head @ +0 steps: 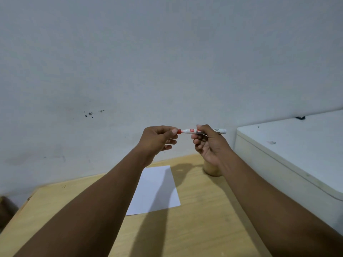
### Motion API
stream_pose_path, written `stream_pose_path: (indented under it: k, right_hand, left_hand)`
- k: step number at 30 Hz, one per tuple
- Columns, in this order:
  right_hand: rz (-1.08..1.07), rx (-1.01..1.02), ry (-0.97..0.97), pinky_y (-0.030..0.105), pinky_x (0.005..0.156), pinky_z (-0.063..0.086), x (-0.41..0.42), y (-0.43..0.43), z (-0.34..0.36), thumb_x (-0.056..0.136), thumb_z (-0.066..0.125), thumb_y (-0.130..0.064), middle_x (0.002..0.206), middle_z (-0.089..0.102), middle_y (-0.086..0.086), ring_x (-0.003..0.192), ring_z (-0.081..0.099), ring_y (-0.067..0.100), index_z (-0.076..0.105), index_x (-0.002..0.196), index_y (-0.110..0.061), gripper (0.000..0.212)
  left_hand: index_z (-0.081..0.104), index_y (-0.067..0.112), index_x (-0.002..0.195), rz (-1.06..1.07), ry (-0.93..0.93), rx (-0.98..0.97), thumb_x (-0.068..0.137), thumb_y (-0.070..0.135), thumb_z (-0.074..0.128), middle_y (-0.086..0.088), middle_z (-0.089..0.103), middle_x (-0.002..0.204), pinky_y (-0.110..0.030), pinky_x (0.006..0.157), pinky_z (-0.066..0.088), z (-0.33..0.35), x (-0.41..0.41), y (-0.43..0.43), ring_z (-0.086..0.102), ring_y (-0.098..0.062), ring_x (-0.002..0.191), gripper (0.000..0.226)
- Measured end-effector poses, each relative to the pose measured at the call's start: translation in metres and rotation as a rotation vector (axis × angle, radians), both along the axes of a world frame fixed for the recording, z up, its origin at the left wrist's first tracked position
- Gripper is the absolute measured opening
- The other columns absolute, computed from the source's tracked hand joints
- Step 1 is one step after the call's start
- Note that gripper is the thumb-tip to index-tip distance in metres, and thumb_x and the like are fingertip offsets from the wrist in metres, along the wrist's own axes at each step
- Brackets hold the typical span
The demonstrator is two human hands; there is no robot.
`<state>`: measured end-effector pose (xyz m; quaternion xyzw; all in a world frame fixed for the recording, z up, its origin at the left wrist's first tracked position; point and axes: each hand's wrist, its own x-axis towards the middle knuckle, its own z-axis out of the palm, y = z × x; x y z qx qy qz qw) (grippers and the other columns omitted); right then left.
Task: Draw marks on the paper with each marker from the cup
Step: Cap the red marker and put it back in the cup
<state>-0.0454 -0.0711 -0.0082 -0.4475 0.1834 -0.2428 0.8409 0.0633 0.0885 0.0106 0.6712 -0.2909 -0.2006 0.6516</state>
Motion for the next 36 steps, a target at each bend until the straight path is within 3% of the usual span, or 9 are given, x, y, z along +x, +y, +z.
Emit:
stream_pose_path:
  k: [5, 11, 15, 18, 22, 25, 29, 32, 36]
  right_hand:
    - [0.02, -0.011, -0.018, 0.016, 0.045, 0.043, -0.006, -0.007, -0.005, 0.094, 0.071, -0.023, 0.063, 0.071, 0.005, 0.047, 0.062, 0.008, 0.069, 0.083, -0.008, 0.018]
    - [0.036, 0.076, -0.111, 0.017, 0.049, 0.051, -0.009, -0.009, -0.006, 0.091, 0.074, -0.022, 0.071, 0.075, 0.01, 0.053, 0.068, 0.01, 0.07, 0.094, -0.003, 0.02]
    - [0.022, 0.072, -0.133, 0.019, 0.05, 0.052, -0.006, -0.008, -0.002, 0.091, 0.075, -0.023, 0.074, 0.073, 0.008, 0.055, 0.07, 0.011, 0.068, 0.101, -0.004, 0.023]
    - [0.049, -0.03, -0.093, 0.022, 0.054, 0.051, -0.007, -0.016, 0.005, 0.092, 0.074, -0.027, 0.076, 0.074, 0.008, 0.059, 0.071, 0.013, 0.07, 0.093, -0.009, 0.019]
    - [-0.003, -0.153, -0.064, 0.027, 0.058, 0.04, -0.018, -0.047, 0.025, 0.091, 0.073, -0.034, 0.073, 0.07, 0.006, 0.061, 0.061, 0.015, 0.071, 0.089, -0.014, 0.02]
    - [-0.043, -0.471, 0.045, 0.029, 0.063, 0.042, -0.031, -0.074, 0.034, 0.088, 0.078, -0.025, 0.077, 0.073, 0.006, 0.073, 0.062, 0.018, 0.074, 0.092, -0.013, 0.013]
    - [-0.032, -1.004, 0.276, 0.02, 0.068, 0.048, -0.037, -0.087, 0.035, 0.09, 0.077, -0.024, 0.089, 0.08, 0.009, 0.072, 0.067, 0.005, 0.077, 0.095, -0.012, 0.013]
    - [-0.039, -1.181, 0.371, 0.031, 0.077, 0.054, -0.03, -0.099, 0.023, 0.086, 0.08, -0.026, 0.085, 0.079, 0.009, 0.072, 0.069, 0.012, 0.078, 0.087, -0.019, 0.007]
    - [-0.064, -1.313, 0.509, 0.027, 0.074, 0.052, -0.031, -0.108, -0.003, 0.084, 0.08, -0.027, 0.083, 0.077, -0.002, 0.08, 0.07, 0.014, 0.075, 0.079, -0.029, 0.008]
  left_hand:
    - [0.08, 0.004, 0.101, 0.01, -0.035, -0.016, 0.096, 0.018, 0.07, -0.01, 0.075, 0.089, -0.032, 0.08, 0.06, 0.0, -0.004, -0.013, 0.072, -0.02, 0.081, 0.018]
    - [0.076, -0.004, 0.105, 0.001, -0.022, -0.07, 0.098, 0.016, 0.067, -0.011, 0.072, 0.083, -0.023, 0.069, 0.06, 0.006, -0.013, -0.03, 0.071, -0.02, 0.074, 0.023]
    - [0.075, -0.001, 0.098, 0.008, -0.026, -0.077, 0.098, 0.016, 0.067, -0.009, 0.07, 0.077, -0.022, 0.064, 0.059, 0.014, -0.012, -0.037, 0.069, -0.018, 0.07, 0.019]
    - [0.077, 0.008, 0.092, -0.019, -0.084, -0.017, 0.096, 0.019, 0.07, -0.005, 0.072, 0.076, -0.022, 0.062, 0.057, 0.02, -0.008, -0.035, 0.07, -0.016, 0.069, 0.014]
    - [0.077, 0.013, 0.085, 0.046, -0.16, -0.051, 0.095, 0.016, 0.071, -0.005, 0.072, 0.077, -0.025, 0.064, 0.055, 0.039, 0.002, -0.035, 0.068, -0.015, 0.067, 0.013]
    - [0.076, 0.013, 0.086, 0.033, -0.247, -0.025, 0.096, 0.014, 0.07, -0.007, 0.071, 0.079, -0.026, 0.064, 0.055, 0.052, 0.006, -0.041, 0.067, -0.018, 0.07, 0.012]
    - [0.076, 0.01, 0.096, 0.053, -0.454, 0.05, 0.094, 0.011, 0.069, -0.007, 0.072, 0.08, -0.03, 0.065, 0.056, 0.06, 0.002, -0.064, 0.068, -0.019, 0.07, 0.008]
    - [0.077, 0.013, 0.098, 0.069, -0.662, 0.13, 0.093, 0.017, 0.07, -0.008, 0.076, 0.079, -0.037, 0.068, 0.061, 0.059, -0.008, -0.087, 0.073, -0.026, 0.073, 0.009]
    - [0.078, 0.015, 0.101, -0.01, -0.81, 0.243, 0.093, 0.022, 0.072, -0.008, 0.077, 0.08, -0.035, 0.075, 0.057, 0.043, -0.022, -0.112, 0.074, -0.027, 0.082, 0.013]
